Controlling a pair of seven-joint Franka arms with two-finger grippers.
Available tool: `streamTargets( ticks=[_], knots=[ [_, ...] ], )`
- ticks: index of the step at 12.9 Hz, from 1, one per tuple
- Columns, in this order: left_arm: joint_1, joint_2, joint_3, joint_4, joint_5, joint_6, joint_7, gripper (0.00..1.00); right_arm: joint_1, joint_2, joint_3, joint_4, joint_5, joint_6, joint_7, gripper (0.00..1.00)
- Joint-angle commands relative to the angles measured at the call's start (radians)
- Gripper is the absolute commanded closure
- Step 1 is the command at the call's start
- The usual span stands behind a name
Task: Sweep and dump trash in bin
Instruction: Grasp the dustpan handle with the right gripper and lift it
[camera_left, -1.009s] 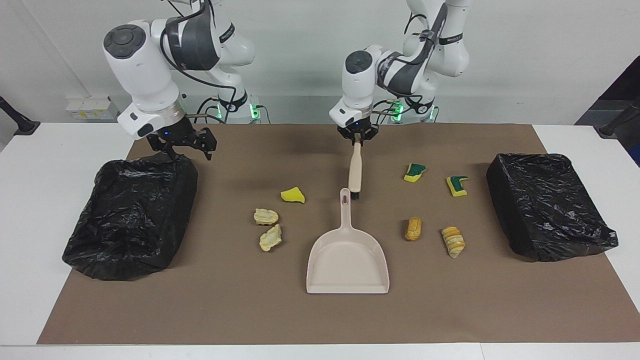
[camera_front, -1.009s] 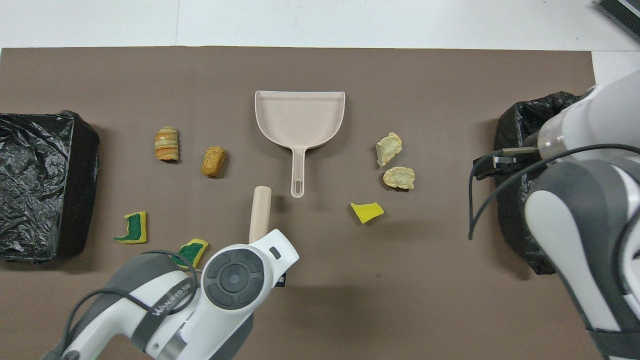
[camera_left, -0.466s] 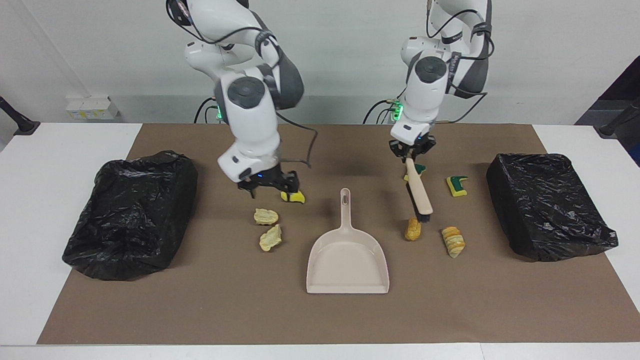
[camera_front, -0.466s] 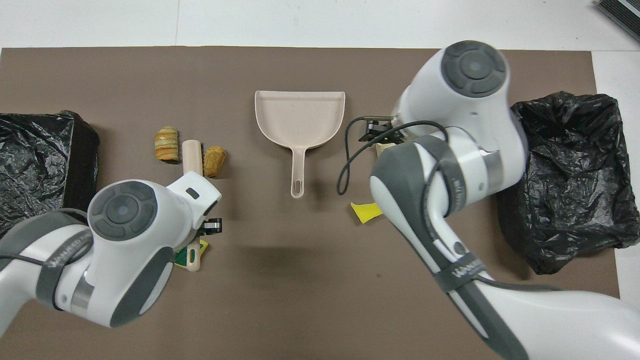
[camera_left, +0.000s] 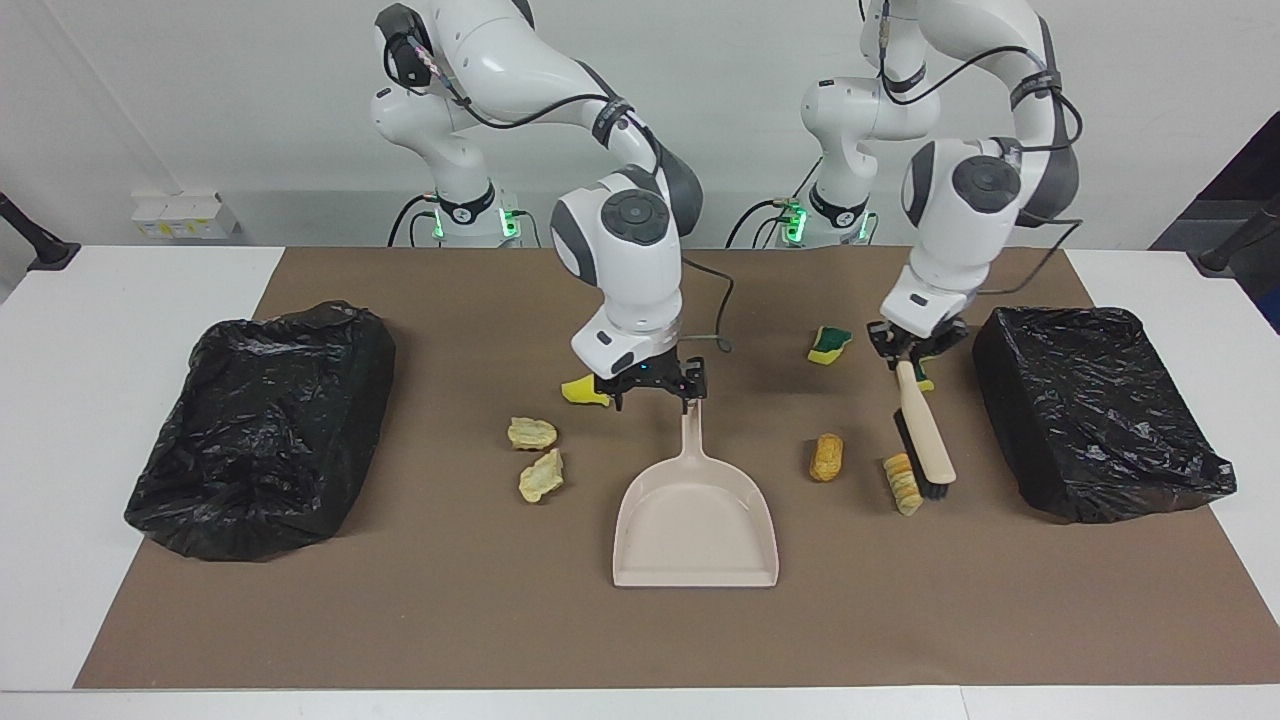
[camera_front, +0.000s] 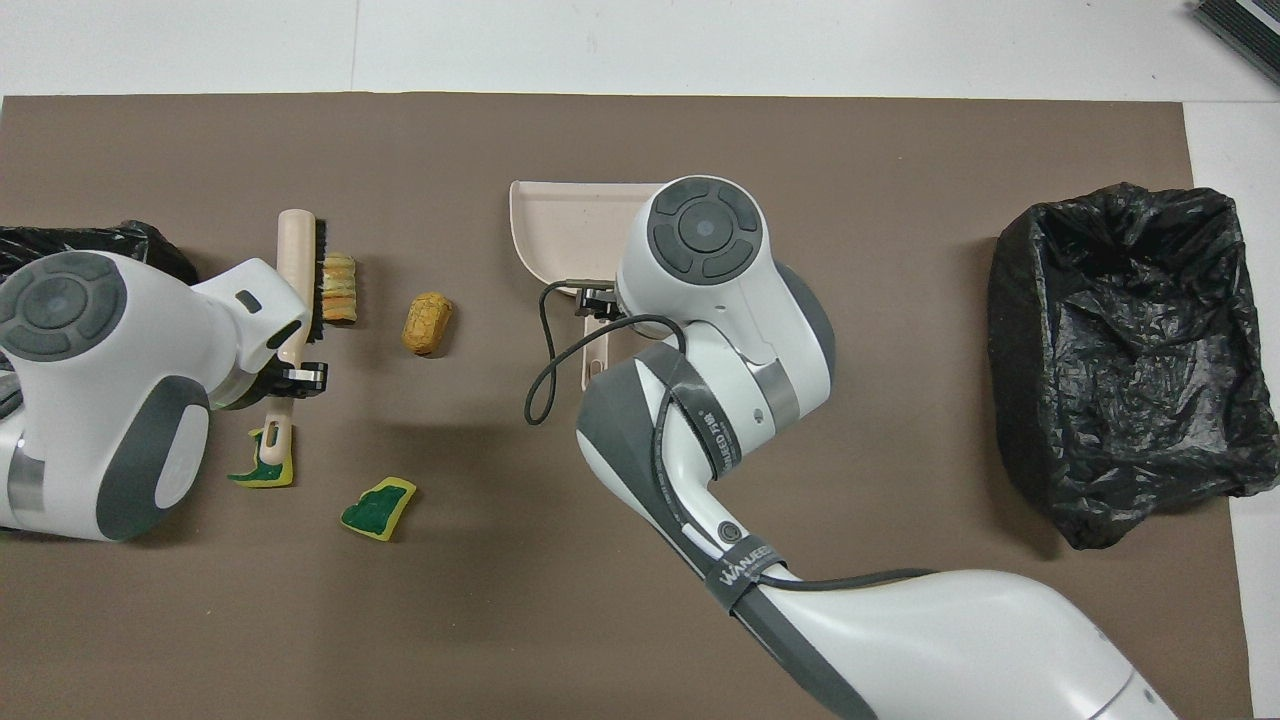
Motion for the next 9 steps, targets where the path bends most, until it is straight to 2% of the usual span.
streamTargets(
  ticks=[1,5,7,8,9],
  knots=[
    [0.073,0.066,-0.012,0.061,0.046,0.04,0.093,1.0,0.016,0.055,0.001,0.021,0.013,0.068,0.018,0.0],
    [0.133,0.141,-0.012,0.097,0.115,0.06,0.213,1.0,0.062,0.067,0.0,-0.037,-0.042,0.144,0.0,0.0],
    [0.133,0.141,-0.012,0.081,0.121,0.038,0.27,1.0,0.061,0.067,0.0,-0.048,-0.07,0.144,-0.018,0.0],
    [0.132,0.135,-0.012,0.066,0.12,0.016,0.297,1.0,0.061,0.066,0.0,-0.055,-0.071,0.144,-0.023,0.08],
    [0.118,0.127,-0.014,0.063,0.12,-0.024,0.297,1.0,0.062,0.064,0.0,-0.051,-0.07,0.141,-0.018,0.39]
  ],
)
